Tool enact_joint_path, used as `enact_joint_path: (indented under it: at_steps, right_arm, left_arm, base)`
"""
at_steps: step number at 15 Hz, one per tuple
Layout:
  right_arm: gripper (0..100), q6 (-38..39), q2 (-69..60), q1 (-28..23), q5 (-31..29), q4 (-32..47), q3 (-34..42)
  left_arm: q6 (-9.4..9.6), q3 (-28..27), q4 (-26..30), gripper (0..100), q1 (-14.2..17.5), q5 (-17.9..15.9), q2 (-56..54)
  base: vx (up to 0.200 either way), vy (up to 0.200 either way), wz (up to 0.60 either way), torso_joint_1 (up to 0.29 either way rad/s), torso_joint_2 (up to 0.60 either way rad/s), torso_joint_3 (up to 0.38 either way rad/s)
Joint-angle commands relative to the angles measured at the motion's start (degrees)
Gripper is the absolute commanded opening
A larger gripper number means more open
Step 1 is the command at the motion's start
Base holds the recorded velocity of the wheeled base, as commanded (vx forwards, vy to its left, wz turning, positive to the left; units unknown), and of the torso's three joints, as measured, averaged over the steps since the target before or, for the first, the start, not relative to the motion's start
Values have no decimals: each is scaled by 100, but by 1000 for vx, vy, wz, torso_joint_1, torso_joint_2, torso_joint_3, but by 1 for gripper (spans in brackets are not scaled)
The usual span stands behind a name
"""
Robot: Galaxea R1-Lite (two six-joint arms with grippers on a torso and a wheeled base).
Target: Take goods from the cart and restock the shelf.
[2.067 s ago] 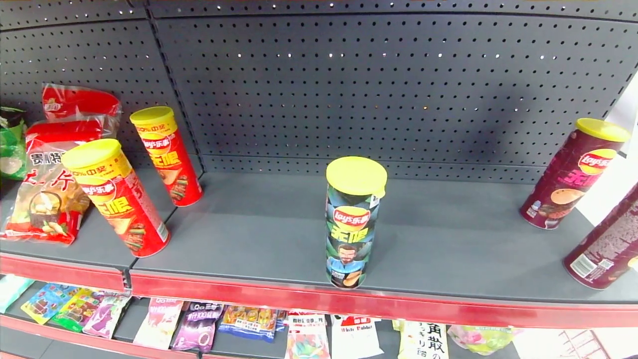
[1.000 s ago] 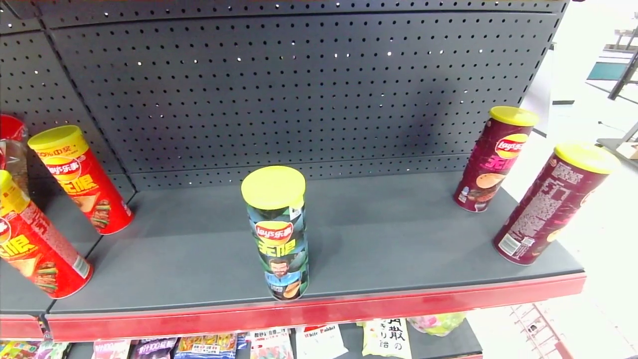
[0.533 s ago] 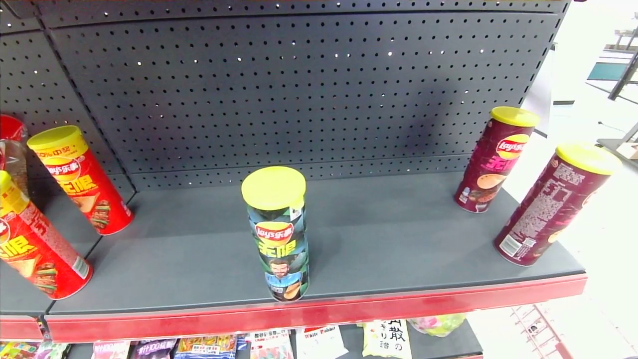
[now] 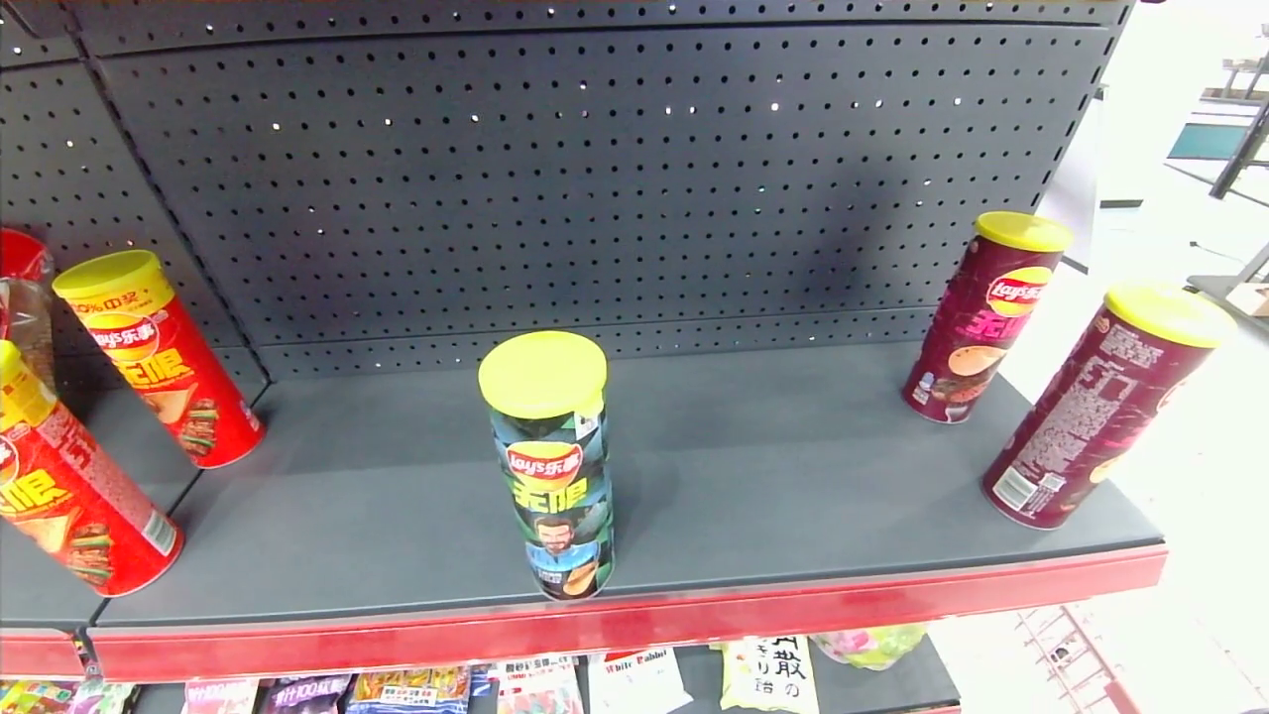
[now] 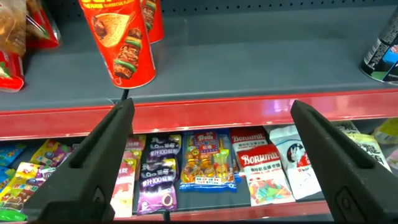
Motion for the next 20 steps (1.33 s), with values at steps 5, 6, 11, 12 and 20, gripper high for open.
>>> enact_joint_path:
  at_steps: [5, 6, 11, 12, 20]
  right_arm:
    - [0, -116, 2163, 178, 777, -381, -2182]
    - [0, -133, 2655, 231, 1049, -390, -2534]
    - [0, -318, 4738, 1717, 1673, -434, -3650]
    - [0, -318, 5037, 1866, 1691, -460, -3791]
    - [0, -344, 7524, 2182, 1743, -1867, -4889]
  left_arm:
    - [12, 2, 0, 100, 0, 2, 9]
    - [12, 2, 0, 100, 0, -24, 9]
    - [82, -7, 0, 100, 0, 28, 9]
    - [91, -7, 0, 100, 0, 28, 9]
    - [311, -7, 0, 100, 0, 37, 9]
  base:
    - [0, 0, 0, 0, 0, 0]
    - [0, 0, 0, 0, 0, 0]
    - [0, 0, 0, 0, 0, 0]
    - [0, 0, 0, 0, 0, 0]
    - [0, 0, 0, 0, 0, 0]
